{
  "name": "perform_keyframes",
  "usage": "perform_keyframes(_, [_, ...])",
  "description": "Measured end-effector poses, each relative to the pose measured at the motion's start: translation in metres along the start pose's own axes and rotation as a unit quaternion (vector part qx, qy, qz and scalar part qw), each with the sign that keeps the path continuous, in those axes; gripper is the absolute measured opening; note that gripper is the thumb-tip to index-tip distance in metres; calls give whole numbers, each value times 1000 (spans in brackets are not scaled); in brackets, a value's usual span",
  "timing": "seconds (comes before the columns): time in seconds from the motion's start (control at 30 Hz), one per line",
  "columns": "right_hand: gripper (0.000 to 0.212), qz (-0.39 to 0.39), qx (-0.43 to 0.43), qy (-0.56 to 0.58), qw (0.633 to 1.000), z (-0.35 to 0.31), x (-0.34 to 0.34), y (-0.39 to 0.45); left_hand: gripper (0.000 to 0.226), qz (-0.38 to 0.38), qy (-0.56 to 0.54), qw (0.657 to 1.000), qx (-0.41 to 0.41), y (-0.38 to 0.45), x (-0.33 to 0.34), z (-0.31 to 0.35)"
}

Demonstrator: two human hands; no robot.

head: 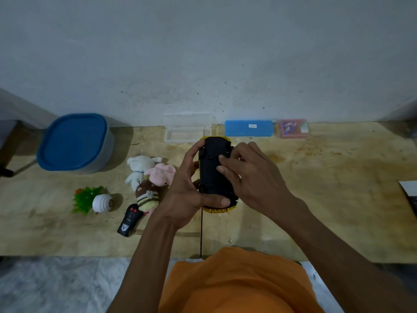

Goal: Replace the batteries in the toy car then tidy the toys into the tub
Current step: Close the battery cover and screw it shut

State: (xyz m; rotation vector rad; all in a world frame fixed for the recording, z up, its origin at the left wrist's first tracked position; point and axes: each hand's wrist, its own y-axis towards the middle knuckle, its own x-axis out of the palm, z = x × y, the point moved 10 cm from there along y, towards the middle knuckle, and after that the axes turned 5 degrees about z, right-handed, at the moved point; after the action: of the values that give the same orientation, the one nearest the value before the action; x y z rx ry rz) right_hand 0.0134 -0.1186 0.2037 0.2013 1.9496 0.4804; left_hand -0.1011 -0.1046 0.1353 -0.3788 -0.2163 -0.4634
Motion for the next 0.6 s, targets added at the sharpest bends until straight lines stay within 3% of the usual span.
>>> perform_keyframes(0.17, [41, -29, -13, -72, 997, -1, 3, -5, 126, -4, 5, 1000, -9, 2, 3, -10])
perform_keyframes(0.3, [38, -12, 45, -45, 998, 12, 1, -11, 124, -10, 7, 1000, -3, 7, 10, -11])
perform_keyframes(0.47, [41, -35, 33, -58, 997, 14, 2, -20, 123, -9, 6, 1000, -4, 8, 13, -14])
perform_keyframes(0.53, [44, -50, 26, -29, 998, 20, 3, -17, 122, -4, 9, 1000, -7, 11, 15, -17])
perform_keyframes(0.6, [40, -59, 70, 82, 992, 37, 3, -13, 120, 5, 14, 1000, -17, 14, 18, -21])
